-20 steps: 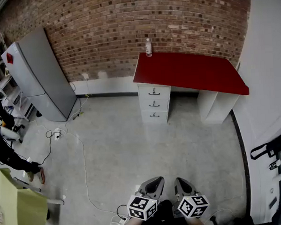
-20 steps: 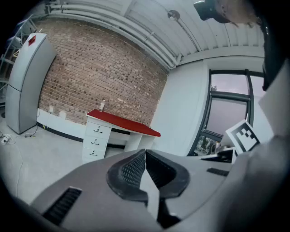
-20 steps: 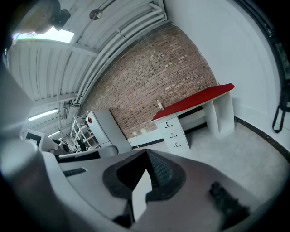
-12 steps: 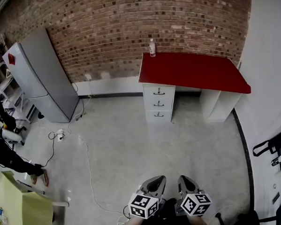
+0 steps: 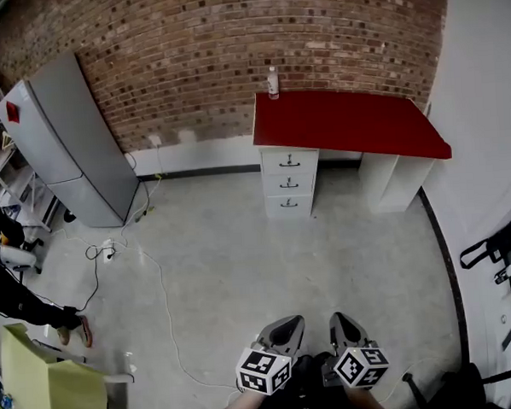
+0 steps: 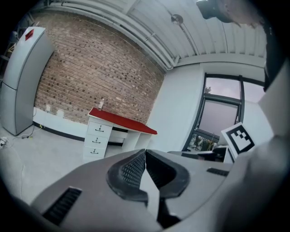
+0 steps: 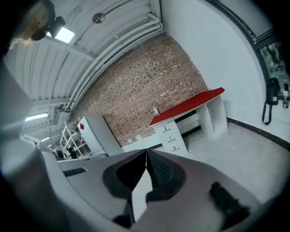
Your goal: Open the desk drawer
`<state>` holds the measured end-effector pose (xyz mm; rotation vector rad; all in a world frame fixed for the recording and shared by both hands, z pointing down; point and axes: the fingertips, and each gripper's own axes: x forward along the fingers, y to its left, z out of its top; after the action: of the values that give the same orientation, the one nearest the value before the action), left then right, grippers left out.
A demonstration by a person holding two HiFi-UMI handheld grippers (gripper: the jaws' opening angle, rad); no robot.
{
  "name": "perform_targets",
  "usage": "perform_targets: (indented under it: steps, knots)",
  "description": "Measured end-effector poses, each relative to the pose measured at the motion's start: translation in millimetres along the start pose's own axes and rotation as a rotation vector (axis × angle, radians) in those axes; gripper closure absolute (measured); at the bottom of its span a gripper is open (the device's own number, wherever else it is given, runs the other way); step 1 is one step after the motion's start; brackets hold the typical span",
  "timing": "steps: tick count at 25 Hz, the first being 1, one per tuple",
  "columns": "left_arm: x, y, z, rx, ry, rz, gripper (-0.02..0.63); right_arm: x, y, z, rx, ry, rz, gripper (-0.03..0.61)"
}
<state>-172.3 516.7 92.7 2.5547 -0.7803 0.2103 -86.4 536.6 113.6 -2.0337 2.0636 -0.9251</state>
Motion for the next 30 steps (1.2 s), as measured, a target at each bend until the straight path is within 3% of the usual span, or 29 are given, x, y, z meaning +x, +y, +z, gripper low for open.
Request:
perform_targets:
  steps: [8,16,20,30]
  knots:
    - [-26.2,16.8,-1.6,-0.012,-0.005,0.008,0.603,-1.6,34.9,-8.7,-0.026,-0.019,0.014,0.568]
    - [-23.6,36.0,7.2,0.0,-0.021,0.046,0.603,18.0,39.1,-4.4,-0.043,-0.016,0.015,0.568]
    - [-12.5,53.4,18.4,0.006,-0.029,0.081,0.603,36.7,37.1,2.3,-0.06,-0.002,0.001,0.568]
    - [46.4,79.7,45.5,0.018,-0.027,0.105,0.603,97.6,20.4,29.2,-0.058,0.033,0.061,0.568]
